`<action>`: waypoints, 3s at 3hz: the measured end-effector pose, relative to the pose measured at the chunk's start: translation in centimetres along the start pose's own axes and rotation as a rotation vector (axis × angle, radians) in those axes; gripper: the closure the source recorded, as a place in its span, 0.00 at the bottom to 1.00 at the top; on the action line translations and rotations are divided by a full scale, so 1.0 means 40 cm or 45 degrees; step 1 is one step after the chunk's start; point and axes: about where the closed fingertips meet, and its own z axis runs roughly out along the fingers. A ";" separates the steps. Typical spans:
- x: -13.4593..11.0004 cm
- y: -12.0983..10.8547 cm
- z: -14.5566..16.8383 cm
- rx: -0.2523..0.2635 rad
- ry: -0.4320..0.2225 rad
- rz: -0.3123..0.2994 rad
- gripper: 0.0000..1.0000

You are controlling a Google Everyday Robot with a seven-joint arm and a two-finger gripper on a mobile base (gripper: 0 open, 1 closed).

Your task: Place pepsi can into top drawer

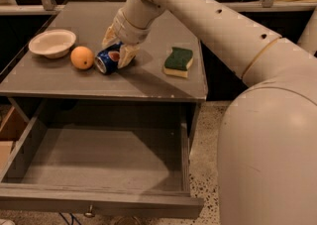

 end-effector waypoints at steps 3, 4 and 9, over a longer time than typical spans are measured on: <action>0.000 0.000 0.000 0.000 0.000 0.000 1.00; 0.018 0.003 -0.039 -0.003 0.052 0.028 1.00; -0.058 0.105 -0.260 0.019 0.200 0.108 1.00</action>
Offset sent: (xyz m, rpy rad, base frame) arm 0.0000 0.0000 0.0000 0.0000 0.0000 0.0000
